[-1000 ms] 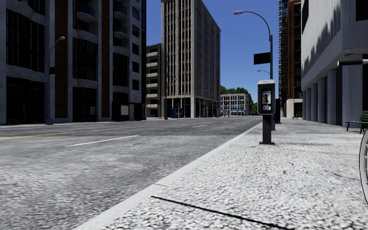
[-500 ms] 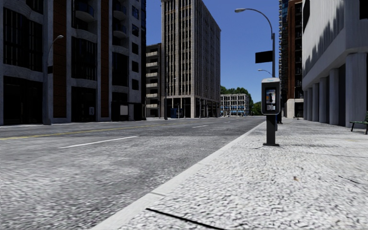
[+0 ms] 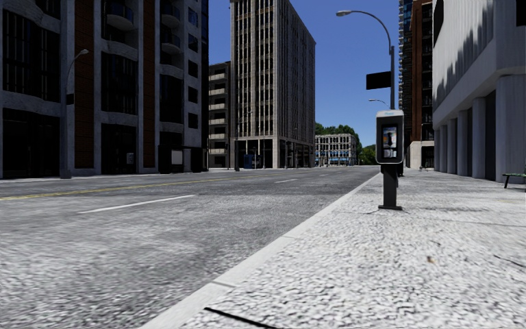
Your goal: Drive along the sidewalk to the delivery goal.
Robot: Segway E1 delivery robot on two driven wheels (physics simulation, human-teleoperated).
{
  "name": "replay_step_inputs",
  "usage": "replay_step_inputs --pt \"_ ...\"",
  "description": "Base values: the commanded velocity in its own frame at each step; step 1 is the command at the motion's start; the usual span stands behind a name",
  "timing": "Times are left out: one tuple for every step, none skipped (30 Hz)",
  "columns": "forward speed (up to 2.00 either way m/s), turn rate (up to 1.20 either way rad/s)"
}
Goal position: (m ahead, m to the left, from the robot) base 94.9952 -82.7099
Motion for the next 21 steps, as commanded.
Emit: replay_step_inputs --pt "0.25 -0.36" --pt "0.25 -0.36" --pt "0.25 -0.48" --pt "0.25 -0.50" --pt "0.25 -0.51" --pt "0.25 -0.51" --pt "0.25 -0.51" --pt "0.25 -0.51" --pt "0.26 -0.51" --pt "0.26 -0.51" --pt "0.27 -0.51" --pt "0.29 -0.51" --pt "0.29 -0.51" --pt "0.30 -0.51" --pt "0.30 -0.51" --pt "0.31 -0.48" --pt "0.31 -0.48" --pt "0.37 -0.01" --pt "0.42 0.00" --pt "0.45 0.00" --pt "0.45 0.00"
